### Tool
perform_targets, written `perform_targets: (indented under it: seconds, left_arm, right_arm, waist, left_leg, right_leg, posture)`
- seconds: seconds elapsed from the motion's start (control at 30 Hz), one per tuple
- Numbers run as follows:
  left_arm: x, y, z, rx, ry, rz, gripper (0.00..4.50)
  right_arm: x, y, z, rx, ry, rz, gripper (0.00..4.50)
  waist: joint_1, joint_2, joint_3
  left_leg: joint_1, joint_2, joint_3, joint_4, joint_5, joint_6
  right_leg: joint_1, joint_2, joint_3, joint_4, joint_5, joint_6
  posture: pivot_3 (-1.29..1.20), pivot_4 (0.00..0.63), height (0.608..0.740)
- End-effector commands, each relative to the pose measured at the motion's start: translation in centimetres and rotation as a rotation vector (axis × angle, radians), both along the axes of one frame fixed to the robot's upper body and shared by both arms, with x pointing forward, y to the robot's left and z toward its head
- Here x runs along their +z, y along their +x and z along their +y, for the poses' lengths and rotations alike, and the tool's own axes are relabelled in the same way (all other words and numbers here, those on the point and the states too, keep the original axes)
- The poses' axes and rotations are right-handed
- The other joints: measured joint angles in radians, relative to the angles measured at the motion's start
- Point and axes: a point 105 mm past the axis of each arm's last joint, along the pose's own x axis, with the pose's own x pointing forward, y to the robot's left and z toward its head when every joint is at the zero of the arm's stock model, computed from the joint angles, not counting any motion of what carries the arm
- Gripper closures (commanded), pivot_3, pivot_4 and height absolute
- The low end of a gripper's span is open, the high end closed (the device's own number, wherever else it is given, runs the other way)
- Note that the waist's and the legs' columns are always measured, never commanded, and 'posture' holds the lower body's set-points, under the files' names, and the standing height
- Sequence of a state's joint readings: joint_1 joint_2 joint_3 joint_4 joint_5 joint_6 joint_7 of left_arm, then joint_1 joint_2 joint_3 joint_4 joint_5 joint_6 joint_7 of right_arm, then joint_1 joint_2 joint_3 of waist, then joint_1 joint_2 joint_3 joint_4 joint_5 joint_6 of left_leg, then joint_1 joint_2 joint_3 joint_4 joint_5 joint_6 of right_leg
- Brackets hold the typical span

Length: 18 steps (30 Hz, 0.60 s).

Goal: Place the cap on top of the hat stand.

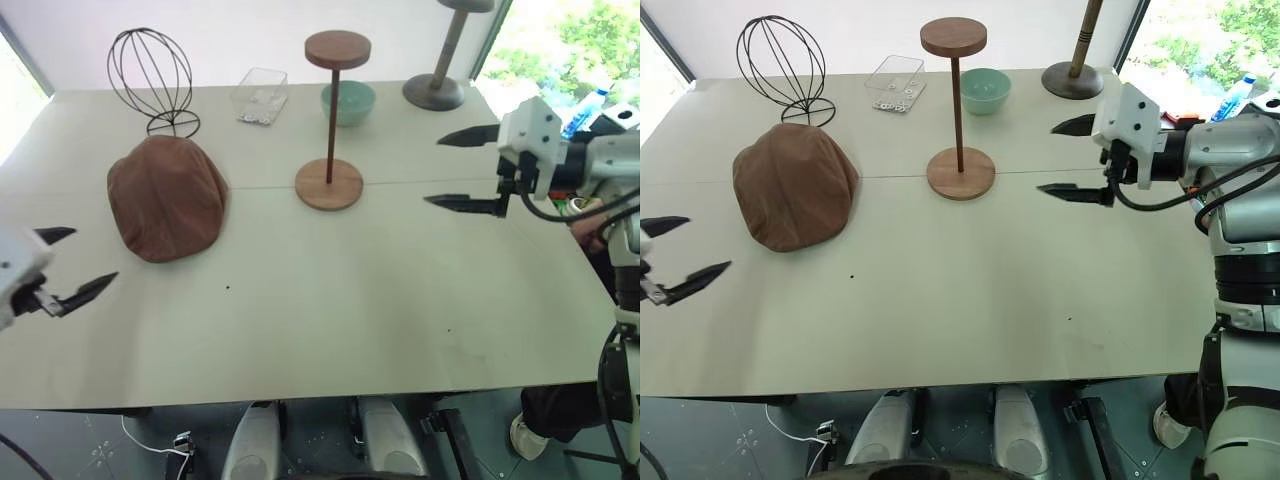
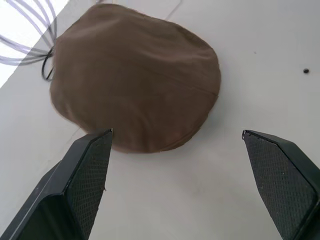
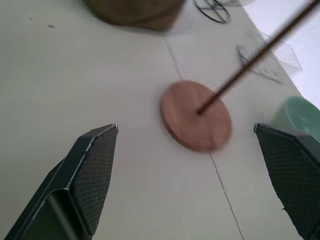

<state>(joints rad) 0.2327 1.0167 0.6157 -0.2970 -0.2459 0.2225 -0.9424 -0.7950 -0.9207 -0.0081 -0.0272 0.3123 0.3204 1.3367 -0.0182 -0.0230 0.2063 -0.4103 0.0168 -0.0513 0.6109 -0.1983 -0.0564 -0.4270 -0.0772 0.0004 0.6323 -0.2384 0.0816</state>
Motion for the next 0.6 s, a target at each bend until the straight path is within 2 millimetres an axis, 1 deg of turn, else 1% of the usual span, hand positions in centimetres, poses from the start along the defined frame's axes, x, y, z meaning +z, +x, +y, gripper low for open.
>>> perform_targets:
  seconds: [0.03, 0.17, 0.3, 0.43, 0.6]
  left_arm:
    - [-1.0, 1.7, -1.1, -0.03, 0.137, -0.042, 0.18]
    - [-3.2, 3.4, -2.0, -0.042, 0.223, -0.065, 0.18]
    - [-5.1, 5.2, -2.7, -0.04, 0.317, -0.102, 0.18]
    - [-6.2, 6.9, -3.2, 0.0, 0.34, -0.147, 0.18]
    - [-7.0, 8.7, -4.2, -0.006, 0.406, -0.201, 0.18]
  right_arm:
    - [1.5, -2.7, 2.1, 0.112, -0.045, -0.038, 0.0]
    - [2.2, -3.9, 3.2, 0.145, -0.042, -0.052, 0.0]
    - [2.5, -4.3, 3.9, 0.15, -0.021, -0.059, 0.0]
    - [2.4, -4.3, 4.2, 0.139, -0.012, -0.066, 0.0]
    - [2.7, -4.4, 4.2, 0.11, 0.009, -0.076, 0.0]
  waist:
    - [0.001, -0.001, 0.0]
    - [0.002, -0.001, 0.0]
    - [0.004, -0.001, 0.0]
    - [0.005, -0.001, -0.001]
    - [0.007, -0.001, -0.001]
  left_leg:
    - [0.0, 0.0, 0.0, 0.0, 0.0, 0.0]
    - [0.0, 0.0, 0.0, 0.001, 0.0, 0.0]
    - [0.0, 0.0, 0.0, 0.001, 0.0, 0.0]
    - [0.0, 0.0, 0.0, 0.001, 0.0, 0.0]
    - [0.0, 0.0, 0.0, 0.002, 0.0, 0.0]
  right_leg:
    - [0.0, 0.0, 0.0, 0.0, 0.0, 0.0]
    - [0.0, 0.0, 0.0, 0.0, 0.0, 0.0]
    - [0.0, 0.0, 0.0, 0.0, 0.0, 0.0]
    - [0.0, 0.0, 0.0, 0.001, 0.001, 0.001]
    - [0.0, 0.0, 0.0, 0.001, 0.002, 0.002]
  posture:
    - [0.0, 0.15, 0.74]
    - [0.0, 0.15, 0.74]
    - [0.0, 0.15, 0.74]
    - [0.0, 0.15, 0.74]
    - [0.0, 0.15, 0.74]
